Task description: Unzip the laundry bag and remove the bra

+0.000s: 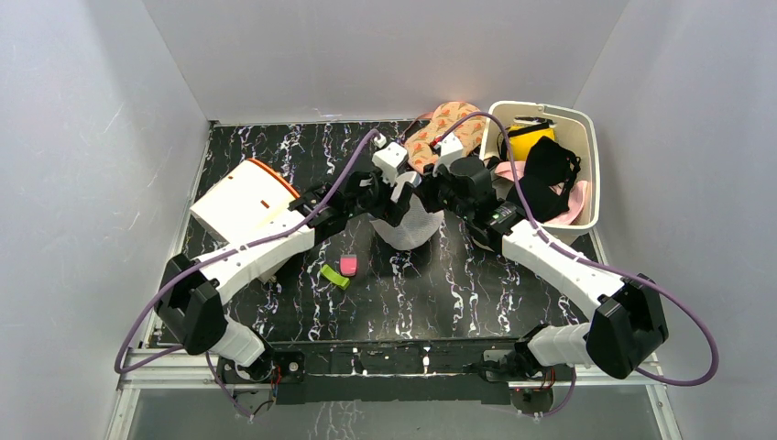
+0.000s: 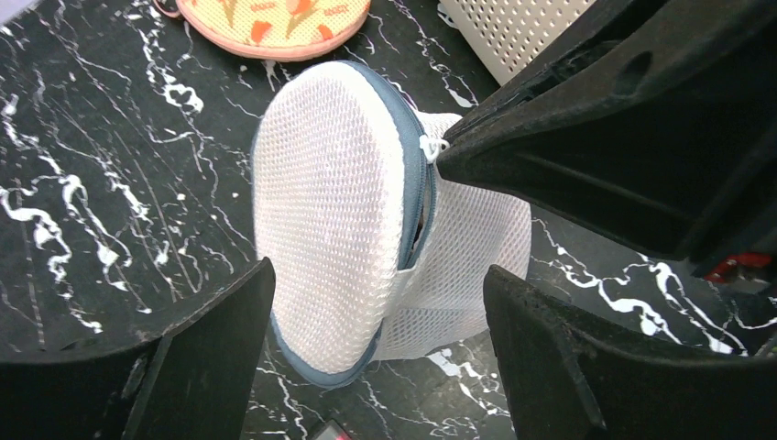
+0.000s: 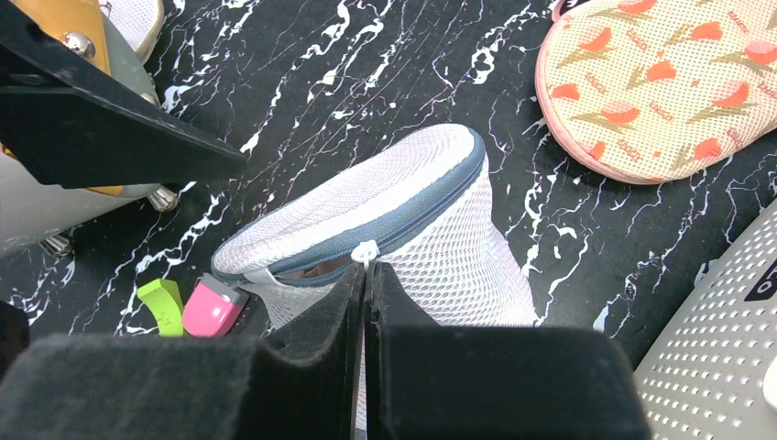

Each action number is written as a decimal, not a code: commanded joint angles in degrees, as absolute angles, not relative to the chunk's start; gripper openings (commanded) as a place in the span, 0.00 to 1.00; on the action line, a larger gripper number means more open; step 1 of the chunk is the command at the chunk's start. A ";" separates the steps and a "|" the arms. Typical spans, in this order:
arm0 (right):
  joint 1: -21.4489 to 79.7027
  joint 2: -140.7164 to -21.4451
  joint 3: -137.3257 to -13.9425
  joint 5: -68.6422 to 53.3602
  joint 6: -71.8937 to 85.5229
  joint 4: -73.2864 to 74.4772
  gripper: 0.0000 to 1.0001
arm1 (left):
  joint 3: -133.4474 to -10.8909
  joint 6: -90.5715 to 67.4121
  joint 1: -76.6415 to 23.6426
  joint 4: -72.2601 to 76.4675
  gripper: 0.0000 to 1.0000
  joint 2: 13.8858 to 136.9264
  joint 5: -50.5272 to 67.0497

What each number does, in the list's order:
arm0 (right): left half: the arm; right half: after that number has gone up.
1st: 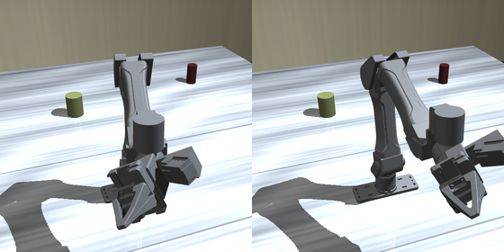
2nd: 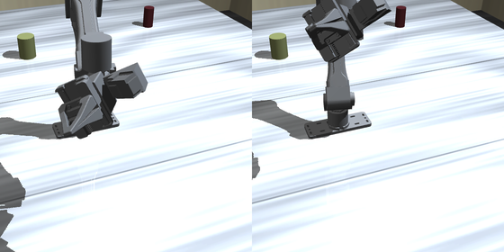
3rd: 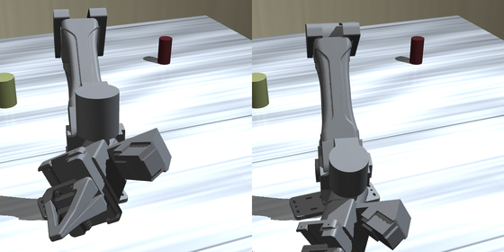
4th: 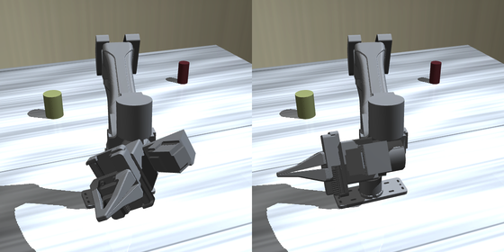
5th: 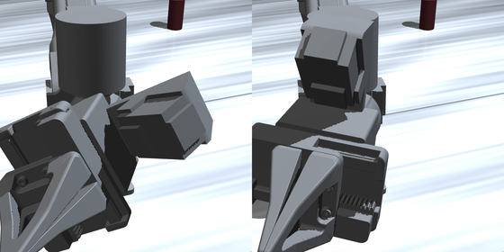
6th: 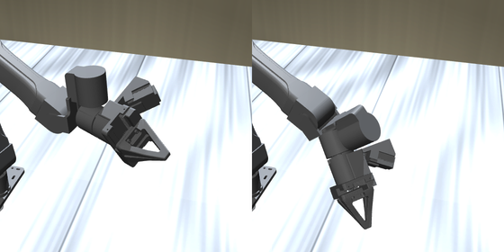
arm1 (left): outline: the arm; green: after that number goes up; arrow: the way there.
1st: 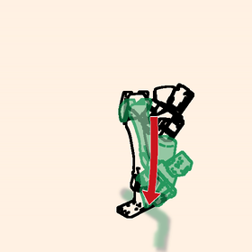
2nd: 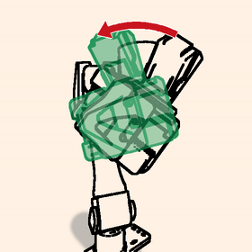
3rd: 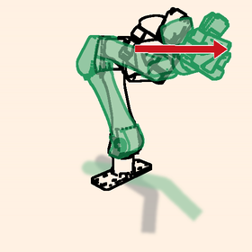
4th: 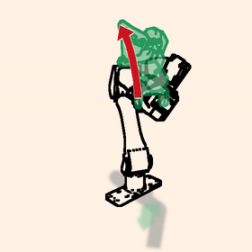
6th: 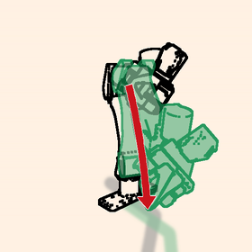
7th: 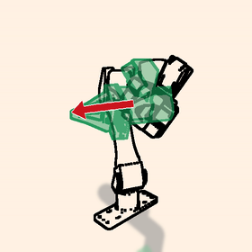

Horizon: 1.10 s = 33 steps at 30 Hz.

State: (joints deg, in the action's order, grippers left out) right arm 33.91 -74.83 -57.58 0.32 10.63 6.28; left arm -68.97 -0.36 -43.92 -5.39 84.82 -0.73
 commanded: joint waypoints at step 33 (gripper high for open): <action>35.91 -73.21 -60.56 5.68 11.59 8.90 0.00 | -73.97 -1.11 -40.17 -8.05 0.01 87.97 12.66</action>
